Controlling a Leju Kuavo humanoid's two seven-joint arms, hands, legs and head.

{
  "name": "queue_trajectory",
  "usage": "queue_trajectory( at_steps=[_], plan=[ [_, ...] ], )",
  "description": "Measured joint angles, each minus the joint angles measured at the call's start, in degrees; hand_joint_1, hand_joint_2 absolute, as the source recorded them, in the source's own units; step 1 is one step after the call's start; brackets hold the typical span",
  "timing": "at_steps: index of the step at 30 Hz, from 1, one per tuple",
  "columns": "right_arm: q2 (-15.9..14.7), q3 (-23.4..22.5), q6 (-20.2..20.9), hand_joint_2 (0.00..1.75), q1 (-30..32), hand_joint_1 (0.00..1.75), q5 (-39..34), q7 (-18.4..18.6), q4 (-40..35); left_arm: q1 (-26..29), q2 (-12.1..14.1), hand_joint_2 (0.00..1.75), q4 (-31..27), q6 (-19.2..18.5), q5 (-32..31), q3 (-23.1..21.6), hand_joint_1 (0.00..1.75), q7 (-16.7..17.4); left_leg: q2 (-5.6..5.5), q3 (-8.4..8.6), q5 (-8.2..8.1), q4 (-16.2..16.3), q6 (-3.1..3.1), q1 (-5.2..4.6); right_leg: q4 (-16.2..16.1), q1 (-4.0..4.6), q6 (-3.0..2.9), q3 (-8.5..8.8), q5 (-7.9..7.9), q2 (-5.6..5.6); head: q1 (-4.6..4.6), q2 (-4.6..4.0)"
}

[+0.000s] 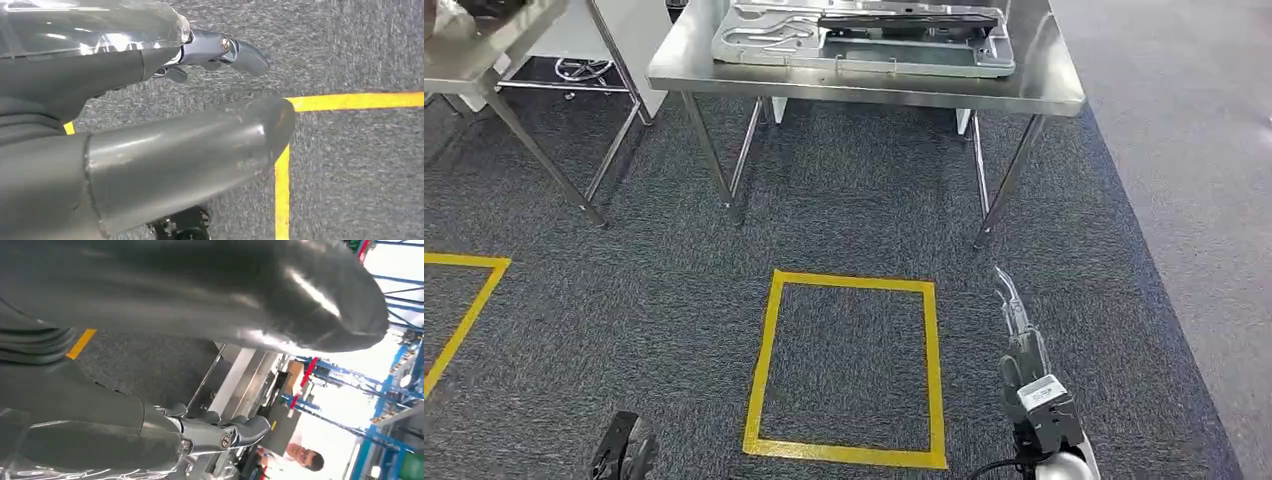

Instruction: Take the parts from the cabinet and place them on the table.

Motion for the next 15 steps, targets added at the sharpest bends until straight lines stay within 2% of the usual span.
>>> queue_trajectory(
  at_steps=[1,2,3,4,5,7,8,9,10,12,13,14,15],
  plan=[
    [-0.02,-0.02,-0.20,0.00,0.05,0.00,0.26,0.02,0.09,0.13,0.07,0.00,0.00,0.04,0.09,0.00,0.00,-0.17,-0.06,-0.15,0.44,-0.29,-0.40,0.15,0.23,0.19,-0.31,-0.28,0.19,-0.02,-0.09,0.00],
    [-0.02,-0.07,-0.75,0.00,0.25,0.00,0.81,0.07,0.17,0.43,0.09,0.00,0.00,0.04,0.40,0.00,0.00,-0.44,-0.12,-0.16,0.80,-0.44,-0.84,-0.01,0.01,0.16,-0.91,-0.40,0.61,-0.10,-0.07,0.00],
    [-0.02,-0.09,-1.42,0.00,0.54,0.00,1.55,0.02,0.20,0.78,0.17,0.00,0.00,0.04,1.16,0.09,0.00,-0.85,-0.23,-0.37,0.38,0.02,-1.07,0.31,-0.53,-0.40,-1.61,-0.53,1.37,-0.55,-0.02,0.00],
    [0.00,-0.11,-1.94,0.00,0.90,0.00,2.14,0.04,0.20,1.27,0.17,0.00,0.00,0.02,1.73,0.18,0.00,-1.36,-0.33,-1.00,-1.69,1.34,-1.37,0.35,-0.59,-0.34,-2.10,-0.83,1.75,-0.73,-0.24,0.00],
    [0.00,-0.17,-2.51,0.00,1.36,0.00,2.62,0.00,0.17,1.68,0.20,0.00,-0.02,0.02,2.31,0.24,0.00,-1.81,-0.36,-2.04,-4.75,4.43,-1.61,0.36,-0.51,-0.32,-2.44,-1.22,2.05,-0.95,-0.44,0.00],
    [0.00,-0.31,-3.48,0.00,2.96,0.00,3.78,-0.20,0.04,2.65,0.28,0.00,-0.02,0.00,3.41,0.57,0.00,-3.02,-0.36,-4.83,-9.99,13.41,-2.17,0.36,-0.34,-0.17,-2.54,-2.04,2.55,-1.60,-0.57,0.00],
    [0.00,-0.33,-4.15,0.00,3.95,0.00,4.59,-0.41,-0.04,3.27,0.26,0.00,-0.04,-0.06,4.08,0.81,0.00,-4.12,-0.35,-5.72,-10.82,17.10,-2.36,0.38,-0.12,-0.13,-2.50,-2.55,2.76,-2.02,-0.57,0.00],
    [0.00,-0.39,-4.46,0.00,4.93,0.00,4.94,-0.50,-0.31,3.83,0.26,0.00,-0.04,-0.35,4.61,1.01,0.00,-5.14,-0.34,-5.36,-10.10,17.74,-2.41,0.40,0.17,-0.12,-2.39,-3.01,2.86,-2.42,-0.55,0.00],
    [0.00,-0.52,-4.76,0.00,5.91,0.00,5.33,-0.61,-0.74,4.31,0.26,0.00,-0.04,-0.72,5.03,1.35,0.00,-6.27,-0.28,-3.58,-8.46,15.69,-2.47,0.44,0.58,-0.12,-2.35,-3.41,2.89,-2.92,-0.61,0.00],
    [0.00,-0.72,-5.20,0.00,7.42,0.00,6.03,-0.68,-1.55,4.88,0.26,0.00,-0.24,-0.81,5.07,1.68,0.00,-7.52,0.57,2.87,-5.42,6.09,-2.38,0.54,1.36,-0.17,-2.13,-3.97,2.77,-3.86,-0.59,0.00],
    [0.00,-0.79,-5.42,0.00,8.09,0.00,6.43,-0.70,-2.08,4.98,0.22,0.00,-0.31,-0.81,5.07,1.68,0.00,-7.69,2.69,5.83,-6.06,1.00,-2.15,0.51,1.80,0.02,-1.88,-4.16,2.61,-4.31,-0.70,0.00],
    [0.00,-0.83,-5.53,0.00,8.67,0.00,6.56,-0.70,-2.51,5.02,0.22,0.00,-0.33,-0.77,5.05,1.70,0.00,-7.80,2.53,6.09,-5.59,0.92,-1.13,-0.15,2.10,0.29,-1.49,-4.39,2.57,-4.71,-0.79,0.00],
    [0.00,-0.85,-5.57,0.00,8.97,0.00,6.71,-0.72,-2.78,5.36,0.15,0.00,-0.35,-0.72,5.05,1.75,0.00,-7.93,2.40,5.67,-5.51,0.91,-0.65,-0.15,2.23,0.48,-1.22,-4.18,2.57,-5.08,-0.50,0.00]
  ],
)
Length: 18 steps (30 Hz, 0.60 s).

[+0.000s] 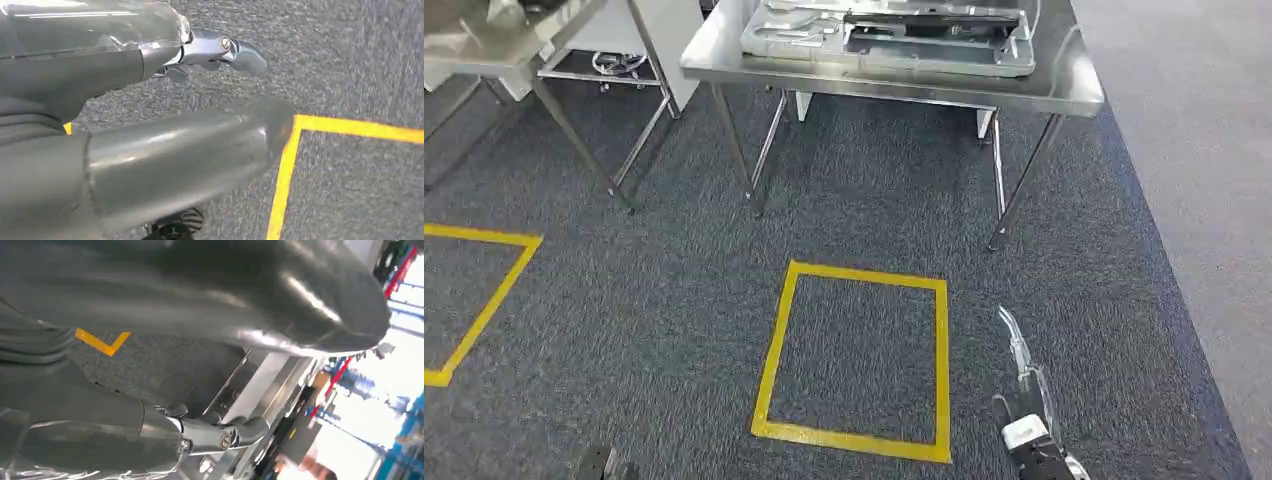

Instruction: Take the parts from the cabinet and place them on the table.

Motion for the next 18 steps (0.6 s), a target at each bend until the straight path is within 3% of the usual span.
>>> queue_trajectory(
  at_steps=[2,3,4,5,7,8,9,10,12,13,14,15,17,18],
  plan=[
    [0.04,0.00,-0.17,0.00,0.42,0.00,0.07,0.00,-0.46,0.69,-0.02,0.00,-0.02,0.15,-0.09,0.00,0.00,-0.13,-0.91,-0.57,-0.19,-0.27,0.55,0.04,-0.07,-0.03,0.54,-0.01,0.22,-0.81,0.11,0.00],
    [0.04,-0.02,-0.26,0.00,0.60,0.00,0.09,0.00,-0.79,1.00,-0.09,0.00,-0.02,0.33,-0.35,0.00,0.00,-0.09,-1.40,-0.46,0.30,-0.81,1.18,0.36,0.17,0.00,1.02,-0.14,-0.07,-0.79,0.02,0.00],
    [0.04,-0.15,-0.31,0.00,0.80,0.00,0.11,0.00,-0.94,1.21,-0.33,0.00,-0.02,0.57,-0.63,0.00,0.00,-0.04,-1.73,-0.57,0.65,-0.89,1.63,0.44,1.27,-0.40,1.52,-0.51,-1.41,1.66,0.22,0.00],
    [0.07,-0.26,-0.35,0.00,1.10,0.00,0.11,-0.02,-1.03,1.20,-0.33,0.00,-0.02,0.72,-1.01,0.00,0.00,0.15,-2.13,-1.00,1.02,-0.87,2.16,0.45,4.29,-0.46,1.67,-1.78,-4.01,3.59,0.33,0.00],
    [0.07,-0.33,-0.37,0.00,1.86,0.00,0.13,0.00,-0.98,1.31,-0.50,0.00,-0.02,0.76,-1.16,0.00,0.00,0.28,-3.30,-1.86,1.58,-0.81,2.47,0.30,13.22,-0.56,1.81,-5.55,-8.91,4.72,0.37,0.00],
    [0.07,-0.33,-0.37,0.00,2.06,0.00,0.13,0.00,-0.98,1.47,-0.55,0.00,-0.02,0.76,-1.16,0.00,0.00,0.33,-3.89,-2.28,1.85,-0.72,2.44,0.21,16.57,-0.55,1.79,-6.97,-10.02,4.82,0.37,0.00],
    [0.09,-0.33,-0.37,0.00,2.18,0.00,0.13,0.00,-0.98,1.65,-0.59,0.00,-0.02,0.81,-1.16,0.00,0.00,0.39,-4.55,-2.60,2.07,-0.66,2.42,0.16,17.50,-0.55,1.70,-7.25,-9.74,4.90,0.35,0.00],
    [0.09,-0.33,-0.37,0.00,2.23,0.00,0.13,0.00,-0.98,1.81,-0.61,0.00,-0.02,0.85,-1.16,0.00,0.00,0.44,-5.28,-2.84,2.26,-0.57,2.35,0.06,15.49,-0.52,1.45,-6.05,-7.97,4.99,0.37,0.00],
    [0.11,-0.33,-0.37,0.00,2.24,0.00,0.13,0.00,-0.98,1.84,-0.72,0.00,-0.02,0.90,-1.16,0.00,0.00,0.44,-6.81,-2.90,2.59,-0.55,2.14,-0.18,5.99,-0.27,0.48,-0.75,-2.93,6.19,0.43,0.00],
    [0.11,-0.37,-0.39,0.00,2.22,0.00,0.13,0.00,-1.02,1.84,-1.00,0.00,-0.02,0.90,-1.18,0.00,0.00,0.44,-7.33,-2.98,2.79,-0.57,2.07,-0.05,1.00,-0.20,-0.42,1.82,-1.26,8.94,0.41,0.00],
    [0.11,-0.44,-0.39,0.00,2.28,0.00,0.13,0.00,-1.00,1.70,-1.29,0.00,-0.04,0.90,-1.18,0.00,0.00,0.44,-7.85,-3.26,2.99,-0.40,1.74,-0.45,-0.54,-0.46,-0.82,2.29,-1.95,10.33,0.24,0.00],
    [0.15,-0.44,-0.39,0.00,2.34,0.00,0.15,-0.09,-1.11,1.68,-1.27,0.00,-0.04,0.92,-1.18,0.00,0.00,0.44,-8.58,-3.58,3.25,-0.41,1.36,-0.08,-0.74,-0.27,-0.43,2.24,-1.62,9.63,0.37,0.00],
    [0.28,-0.46,-0.39,0.00,2.29,0.00,0.26,-0.09,-1.18,1.97,-1.27,0.00,-0.07,1.63,-2.16,0.00,0.00,1.00,-9.79,-3.84,3.88,-0.90,0.43,0.30,-0.81,0.03,-0.71,2.15,-1.38,8.57,0.39,0.00],
    [0.46,-0.52,-0.39,0.00,2.27,0.00,0.26,-0.09,-1.18,2.21,-1.29,0.00,-0.07,1.99,-2.58,-0.04,0.00,1.29,-10.31,-4.13,4.18,-1.10,-0.06,-0.18,-1.79,-0.57,-0.86,2.37,-0.70,7.88,0.33,0.00]
  ],
)
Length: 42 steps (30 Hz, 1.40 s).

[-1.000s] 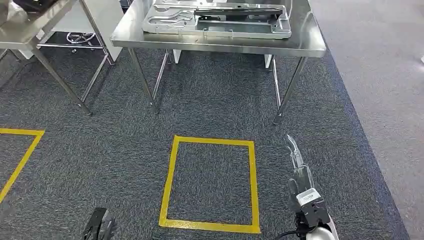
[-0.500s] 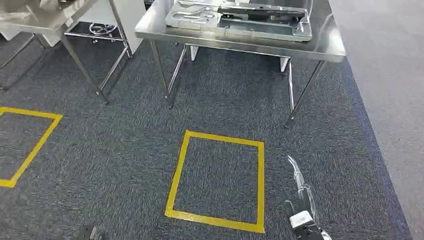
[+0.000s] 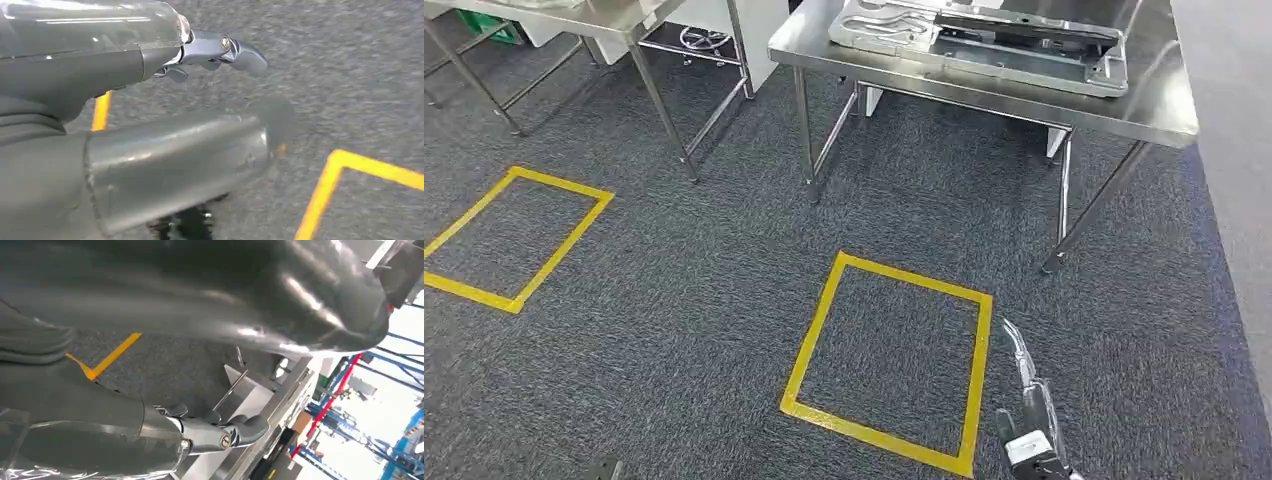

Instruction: Take the parts from the cabinet and place them on the table.

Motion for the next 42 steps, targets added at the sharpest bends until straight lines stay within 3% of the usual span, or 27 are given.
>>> queue_trajectory(
  at_steps=[2,3,5,6,8,10,11,15,16,17,18,20,21,23,25,26,27,30,31,32,33,35,37,39,40,41,42],
  plan=[
    [0.70,-0.07,0.09,0.00,0.19,0.00,-0.13,-0.11,0.02,0.15,-0.18,0.00,0.00,0.13,-0.79,-0.13,0.00,0.17,4.42,-1.33,-2.85,3.22,-0.06,0.07,-0.70,-0.19,-0.32,0.06,0.64,-1.48,-0.42,0.00],
    [1.00,-0.11,0.11,0.00,0.44,0.00,-0.24,-0.09,0.08,-0.04,-0.22,0.00,0.00,0.13,-0.81,-0.15,0.00,-0.07,5.66,-2.95,-5.24,6.92,-0.41,0.24,-0.65,-0.16,-0.40,-0.13,0.70,-2.36,-0.66,0.00],
    [1.33,-0.35,-0.69,0.00,1.00,0.00,0.61,-0.07,0.48,-0.05,-0.35,0.00,0.00,0.00,-1.02,-0.20,0.00,-0.53,6.53,-6.49,-9.34,15.82,-1.15,0.64,-0.45,-0.09,-0.40,-0.47,0.70,-4.27,-0.63,0.00],
    [1.46,-0.61,-1.18,0.00,1.13,0.00,1.20,0.07,0.68,0.19,-0.46,0.00,0.00,-0.02,-1.22,-0.24,0.00,-0.55,6.75,-6.83,-9.48,17.40,-1.45,0.85,-0.28,-0.11,-0.38,-0.64,0.69,-5.04,-0.65,0.00],
    [1.68,-1.14,-1.66,0.00,1.32,0.00,1.66,0.18,1.18,0.63,-0.55,0.00,0.00,-0.02,-1.64,-0.26,0.00,-0.55,7.20,-3.70,-6.69,12.72,-1.82,1.27,0.21,-0.21,-0.16,-0.93,0.55,-6.38,-0.63,0.00],
    [2.03,-2.03,-1.83,0.00,1.47,0.00,2.49,0.46,1.86,0.79,-0.59,0.00,0.00,0.11,-1.64,-0.26,0.00,-0.29,9.59,2.70,-2.93,2.07,-2.00,1.45,1.15,-0.38,0.59,-1.18,0.04,-7.61,-0.70,0.00],
    [2.23,-2.65,-2.21,0.00,1.49,0.00,3.39,0.83,2.21,0.70,-0.72,0.00,0.00,0.13,-1.64,-0.26,0.00,0.04,10.46,3.22,-3.91,1.24,-1.51,0.89,1.43,0.01,1.09,-1.40,-0.26,-8.10,-0.74,0.00],
    [3.32,-7.16,-6.04,0.00,0.29,0.00,9.78,2.80,7.38,1.47,-0.96,0.00,0.00,0.41,-1.83,-0.24,0.00,1.84,8.47,2.32,-3.01,0.78,0.22,0.77,1.26,-0.03,2.32,-1.01,-0.02,-9.54,-0.50,0.00],
    [3.41,-9.54,-7.35,0.00,-0.75,0.00,11.46,2.95,10.31,1.68,-1.03,0.00,0.00,0.50,-1.83,-0.15,0.00,2.47,8.01,2.59,-2.53,0.29,0.87,1.14,1.64,-0.37,2.88,-1.08,-0.59,-8.31,-0.48,0.00],
    [3.45,-12.30,-8.64,0.00,-1.99,0.00,12.93,2.84,14.09,1.70,-1.25,0.00,0.00,0.50,-1.83,-0.07,0.00,3.10,7.68,2.45,-2.24,0.14,1.31,1.10,3.33,-0.46,3.10,-1.73,-2.25,-5.64,-0.22,0.00],
    [3.43,-15.32,-10.11,0.00,-3.17,0.00,14.44,2.67,18.62,1.54,-1.29,0.00,0.00,0.57,-1.83,0.00,0.00,3.54,7.24,2.12,-2.01,0.06,1.66,1.07,7.01,-0.49,3.19,-3.48,-4.77,-4.06,-0.09,0.00],
    [2.66,-21.79,-12.18,0.00,-5.93,0.00,16.20,2.62,28.62,1.47,-1.55,0.00,0.00,0.57,-2.19,0.20,0.00,4.17,5.94,1.50,-1.70,0.08,2.03,0.80,15.61,-0.44,3.29,-7.53,-8.71,-3.10,-0.02,0.00],
    [1.66,-25.87,-12.68,0.00,-7.46,0.00,16.39,2.82,35.67,1.59,-1.66,0.00,0.00,0.57,-2.43,0.44,0.00,4.57,5.17,1.31,-1.53,0.10,2.10,0.65,18.31,-0.44,3.18,-8.87,-9.19,-2.97,-0.02,0.00],
    [-0.53,-33.72,-12.55,0.00,-9.69,0.00,15.78,5.36,48.96,1.93,-2.08,0.00,0.00,0.68,-3.02,0.85,0.00,5.40,3.47,1.25,-1.34,0.15,2.11,0.37,15.08,-0.35,2.64,-7.30,-5.92,-2.75,0.05,0.00],
    [-1.80,-39.70,-12.28,0.00,-10.35,0.00,14.99,8.51,57.87,2.06,-2.58,0.00,0.00,0.68,-3.63,1.05,0.00,5.83,1.64,1.26,-1.20,0.28,1.98,0.12,5.17,0.09,1.51,-2.35,-0.80,-0.97,0.22,0.00],
    [-2.85,-42.04,-12.28,0.00,-10.73,0.00,14.91,9.11,61.24,2.06,-3.12,0.00,0.02,0.65,-3.78,1.09,0.00,5.85,1.22,1.10,-1.08,0.30,1.82,0.35,1.79,0.08,0.57,-0.93,-0.65,2.38,0.18,0.00],
    [-3.08,-43.70,-12.28,0.00,-11.30,0.00,14.75,9.57,64.45,1.96,-3.32,0.00,-0.02,0.65,-3.85,1.20,0.00,5.92,0.69,0.77,-0.94,0.54,1.38,0.12,1.07,0.13,0.62,-0.92,-0.40,2.79,0.07,0.00],
    [-3.48,-47.85,-10.42,0.00,-13.07,0.00,13.81,17.02,71.02,2.11,-3.50,0.00,0.00,0.65,-3.93,1.44,0.00,6.78,-0.71,0.40,-0.34,-0.09,0.09,0.65,0.96,0.51,0.43,-0.90,-0.07,1.17,0.15,0.00],
    [-3.32,-49.11,-9.75,0.00,-13.44,0.00,13.73,19.29,72.78,2.08,-3.48,0.00,0.00,0.65,-3.93,1.57,0.00,7.06,-0.09,0.29,-0.51,0.47,0.00,0.36,-0.05,-0.46,0.09,-0.63,0.62,0.24,0.09,0.00],
    [-3.30,-49.90,-9.13,0.00,-13.73,0.00,13.73,20.62,73.95,2.10,-3.63,0.00,0.00,0.61,-3.84,1.66,0.00,7.23,3.70,-0.29,-1.73,1.84,-0.17,0.05,-0.43,-0.25,-0.13,-0.40,0.72,-0.54,0.05,0.00],
    [-3.24,-50.93,-8.39,0.00,-13.78,0.00,13.73,22.26,75.54,1.90,-3.94,0.00,0.00,0.52,-3.78,1.77,0.00,7.54,5.51,-1.78,-4.12,4.91,-0.37,0.22,-0.43,-0.16,-0.43,-0.38,0.77,-1.48,-0.53,0.00],
    [-3.19,-52.33,-6.33,0.00,-13.75,0.00,13.73,24.57,78.06,1.55,-4.33,0.00,0.00,0.46,-3.87,1.86,0.00,7.74,6.53,-5.59,-8.82,13.80,-0.97,0.60,-0.32,0.09,-0.53,-0.62,0.69,-3.65,-0.57,0.00],
    [-3.19,-52.94,-3.18,0.00,-13.97,0.00,13.99,26.14,79.67,1.68,-4.42,0.00,0.00,0.11,-4.04,1.86,0.00,7.74,6.84,-6.51,-9.42,17.12,-1.37,0.75,-0.07,0.13,-0.48,-0.92,0.66,-5.36,-0.59,0.00],
    [-3.19,-53.37,-0.30,0.00,-14.41,0.00,14.79,26.73,80.71,1.68,-4.44,0.00,0.00,-0.11,-4.67,1.88,0.00,7.74,7.29,-2.18,-5.94,10.27,-1.46,0.84,0.45,0.09,-0.26,-1.24,0.51,-6.88,-0.61,0.00],
    [-3.17,-53.40,1.17,0.00,-14.61,0.00,15.58,26.97,81.20,1.59,-4.42,0.00,0.00,-0.11,-5.26,1.88,0.00,7.74,8.37,1.39,-3.93,4.58,-1.33,0.83,0.78,0.07,0.00,-1.25,0.33,-7.55,-0.61,0.00],
    [-3.19,-53.42,2.39,0.00,-14.84,0.00,16.46,27.17,81.48,1.40,-4.42,0.00,0.00,-0.13,-5.88,1.86,0.00,7.74,11.05,3.86,-3.77,0.19,-0.87,0.65,1.15,0.20,0.30,-1.19,0.13,-8.10,-0.66,0.00],
    [-3.19,-53.40,3.43,0.00,-14.83,0.00,17.37,27.34,81.72,1.22,-4.44,0.00,0.00,-0.26,-6.25,1.77,0.00,7.71,11.64,3.70,-3.75,0.35,-0.53,0.45,1.22,0.56,0.70,-1.10,-0.16,-8.75,-0.40,0.00]
  ],
)
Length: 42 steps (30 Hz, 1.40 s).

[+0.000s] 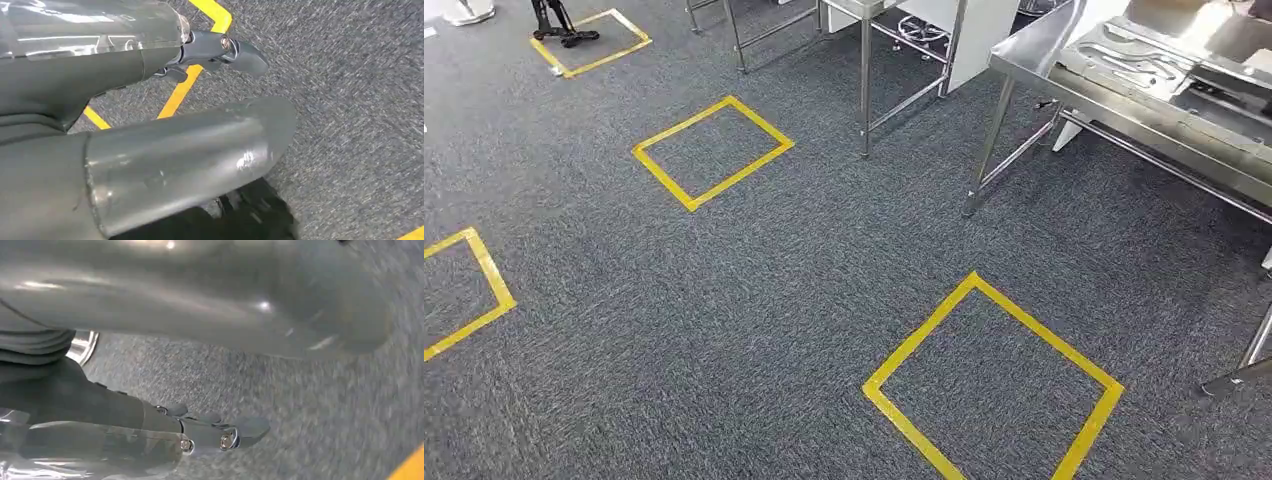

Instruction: Take the parts from the cabinet and place them on the table.

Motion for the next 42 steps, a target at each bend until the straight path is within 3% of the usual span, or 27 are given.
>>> queue_trajectory(
  at_steps=[4,5,6,7,9,11,13,14,15,17,19,20,21,22,24,25,26,28,29,30,34,35,36,37,39,40,42],
  plan=[
    [0.00,0.00,2.17,0.00,-0.72,0.00,1.16,0.37,0.83,0.01,0.04,0.00,0.00,-0.11,-0.61,-0.04,0.00,0.31,-2.60,-0.17,0.81,-0.70,1.40,-0.05,-0.08,-0.16,1.20,0.59,-0.08,-1.92,0.05,0.00],
    [-0.11,0.00,2.34,0.00,-0.72,0.00,1.34,0.50,0.92,0.12,-0.04,0.00,0.00,-0.11,-0.59,-0.04,0.00,0.39,-3.00,0.15,1.30,-1.06,1.71,0.18,0.77,-0.71,1.59,0.48,-0.94,0.43,0.05,0.00],
    [-0.07,0.00,2.61,0.00,-0.65,0.00,1.64,0.52,1.10,0.06,-0.04,0.00,0.00,-0.11,-0.61,-0.04,0.00,0.57,-3.48,-0.11,1.61,-1.17,2.20,0.29,3.40,-0.75,1.66,-0.70,-3.27,3.30,0.29,0.00],
    [-0.04,0.00,3.07,0.00,-0.55,0.00,2.06,0.61,1.36,-0.15,-0.04,0.00,0.00,-0.11,-0.68,-0.04,0.00,0.74,-4.09,-0.48,1.77,-1.17,2.40,0.28,7.71,-0.91,1.76,-2.71,-5.95,4.84,0.45,0.00],
    [-0.04,0.02,3.81,0.00,-0.37,0.00,3.13,0.98,1.75,-0.16,-0.04,0.00,0.00,-0.11,-0.83,-0.07,0.00,1.18,-5.43,-0.98,1.98,-1.10,2.48,0.17,15.98,-1.03,1.99,-6.52,-9.39,5.72,0.40,0.00],
    [-0.04,0.11,4.05,0.00,-0.36,0.00,3.65,1.20,1.99,0.00,-0.04,0.00,0.00,-0.11,-1.03,-0.07,0.00,1.42,-7.04,-1.12,2.14,-0.93,2.25,0.18,15.67,-1.10,1.98,-6.46,-7.53,5.80,0.42,0.00],
    [-0.04,0.26,4.27,0.00,-0.38,0.00,3.76,1.22,2.08,0.01,-0.04,0.00,0.00,-0.11,-1.34,-0.06,0.00,1.57,-8.64,-1.08,2.18,-0.66,2.04,0.20,6.77,-1.38,1.83,-2.17,-2.04,6.76,0.45,0.00],
    [-0.04,0.28,4.31,0.00,-0.31,0.00,3.76,1.22,2.10,-0.04,-0.07,0.00,0.00,-0.11,-1.36,-0.07,0.00,1.57,-9.33,-1.21,2.15,-0.47,1.75,0.22,1.86,-1.62,1.67,0.07,0.01,8.91,0.45,0.00],
    [-0.04,0.28,4.31,0.00,-0.25,0.00,3.76,1.33,2.23,-0.21,-0.09,0.00,0.00,-0.11,-1.36,-0.09,0.00,1.57,-9.88,-1.59,2.14,-0.09,1.31,-0.12,0.36,-1.53,1.56,0.51,-0.99,11.12,0.47,0.00],
    [-0.04,0.33,4.35,0.00,-0.45,0.00,3.76,1.35,2.36,-0.22,-0.09,0.00,0.00,-0.11,-1.38,-0.09,0.00,1.62,-10.98,-2.09,2.46,-0.18,0.53,0.12,0.42,-1.32,1.28,0.24,-0.79,9.97,0.40,0.00],
    [-0.02,0.44,4.33,0.00,-0.69,0.00,3.78,1.38,2.36,0.17,-0.09,0.00,0.00,-0.11,-1.36,-0.09,0.00,1.66,-12.36,-2.49,2.88,-0.52,-0.44,0.25,0.00,-1.33,0.35,0.48,-0.35,8.61,0.36,0.00],
    [0.11,0.52,4.35,0.00,-0.69,0.00,4.06,1.44,2.41,0.31,-0.09,0.00,0.02,-0.15,-1.38,-0.09,0.00,1.66,-10.45,-2.62,2.28,0.44,-0.41,0.39,-0.40,-1.55,-0.17,0.65,-0.02,7.56,0.31,0.00],
    [0.11,0.72,4.35,0.00,-0.55,0.00,4.35,1.53,2.41,0.26,-0.11,0.00,0.02,-0.20,-1.36,-0.09,0.00,1.66,-7.50,-3.72,0.53,2.64,-0.52,0.08,-0.55,-1.46,-0.68,0.63,0.02,7.13,-0.12,0.00],
    [0.09,1.01,4.33,0.00,-0.45,0.00,4.70,1.53,2.41,0.00,-0.11,0.00,0.02,-0.20,-1.34,-0.09,0.00,1.57,-6.08,-5.59,-1.87,6.56,-0.68,0.13,-0.53,-1.26,-0.94,0.56,0.02,6.24,-0.47,0.00],
    [0.07,1.20,4.16,0.00,-0.21,0.00,5.07,0.89,2.41,-0.28,-0.11,0.00,0.02,-0.29,-1.27,-0.09,0.00,1.27,-5.13,-9.76,-5.93,15.91,-1.08,0.28,-0.48,-0.87,-1.12,0.46,-0.09,4.41,-0.47,0.00],
    [0.04,1.29,3.90,0.00,-0.26,0.00,5.38,0.37,2.41,-0.23,-0.11,0.00,0.02,-0.31,-1.27,-0.09,0.00,1.09,-4.96,-10.58,-6.21,18.07,-1.21,0.32,-0.45,-0.78,-1.15,0.43,-0.12,3.59,-0.47,0.00],
    [0.02,1.35,3.70,0.00,-0.35,0.00,5.73,0.02,2.41,-0.09,-0.11,0.00,0.02,-0.35,-1.27,-0.09,0.00,1.03,-4.79,-9.89,-5.15,17.09,-1.23,0.35,-0.44,-0.74,-1.16,0.48,-0.18,2.88,-0.49,0.00],
    [0.02,1.55,3.04,0.00,-0.56,0.00,6.25,-0.22,2.41,-0.10,-0.07,0.00,0.02,-0.42,-1.31,-0.09,0.00,0.83,-4.01,-5.25,-1.01,8.82,-1.08,0.37,-0.30,-0.73,-0.92,0.72,-0.39,1.58,-0.49,0.00],
    [0.02,1.71,2.60,0.00,-0.63,0.00,6.65,-0.15,2.41,-0.20,-0.02,0.00,0.02,-0.42,-1.36,-0.09,0.00,0.68,-2.32,-2.05,1.00,3.32,-0.83,0.32,-0.20,-0.72,-0.69,0.90,-0.58,0.92,-0.49,0.00],
    [0.02,1.77,2.06,0.00,-0.57,0.00,7.08,0.13,2.41,-0.44,0.04,0.00,0.02,-0.42,-1.38,-0.09,0.00,0.66,0.03,-0.67,0.57,0.14,-0.38,-0.17,0.00,-0.29,-0.25,0.89,-0.91,0.31,-0.53,0.00],
    [0.00,1.90,1.67,0.00,-1.30,0.00,8.00,1.81,2.39,-0.05,0.37,0.00,0.02,-0.31,-1.53,-0.06,0.00,0.74,-2.56,-1.18,1.27,-0.09,1.03,-0.39,-0.08,-0.26,0.84,1.30,-0.98,-1.44,-0.23,0.00],
    [-0.04,1.95,1.60,0.00,-1.32,0.00,8.20,2.05,2.41,0.02,0.39,0.00,0.02,-0.31,-1.58,-0.09,0.00,0.90,-3.11,-0.63,1.77,-0.69,1.63,0.10,0.36,-0.70,1.36,1.27,-1.57,-0.32,-0.23,0.00],
    [-0.07,1.99,1.60,0.00,-1.12,0.00,8.29,2.25,2.41,-0.10,0.39,0.00,0.02,-0.29,-1.71,-0.07,0.00,1.01,-3.60,-0.77,1.92,-0.81,2.01,0.07,2.27,-0.75,1.50,0.46,-3.23,2.73,0.05,0.00],
    [-0.05,1.99,1.60,0.00,-1.01,0.00,8.42,2.27,2.41,-0.31,0.42,0.00,0.02,-0.24,-1.90,-0.07,0.00,1.13,-4.09,-1.00,2.09,-0.81,2.28,0.06,5.85,-0.85,1.55,-1.27,-5.55,4.49,0.34,0.00],
    [-0.04,1.99,1.71,0.00,-0.76,0.00,8.77,2.38,2.45,-0.43,0.42,0.00,0.02,-0.18,-2.30,-0.09,0.00,1.42,-5.38,-1.32,2.20,-0.78,2.40,-0.04,14.61,-1.00,1.70,-5.59,-9.42,5.69,0.40,0.00],
    [-0.04,1.99,1.73,0.00,-0.70,0.00,8.83,2.40,2.47,-0.40,0.44,0.00,0.02,-0.18,-2.56,-0.09,0.00,1.66,-6.13,-1.38,2.23,-0.74,2.38,-0.07,17.28,-0.99,1.74,-7.03,-9.84,5.79,0.40,0.00],
    [-0.11,1.99,1.73,0.00,-0.67,0.00,9.01,2.40,2.47,-0.24,0.44,0.00,0.02,-0.15,-2.65,-0.09,0.00,2.08,-7.65,-1.31,2.25,-0.56,2.32,-0.05,14.67,-1.03,1.65,-6.18,-6.46,5.89,0.43,0.00]
  ],
)
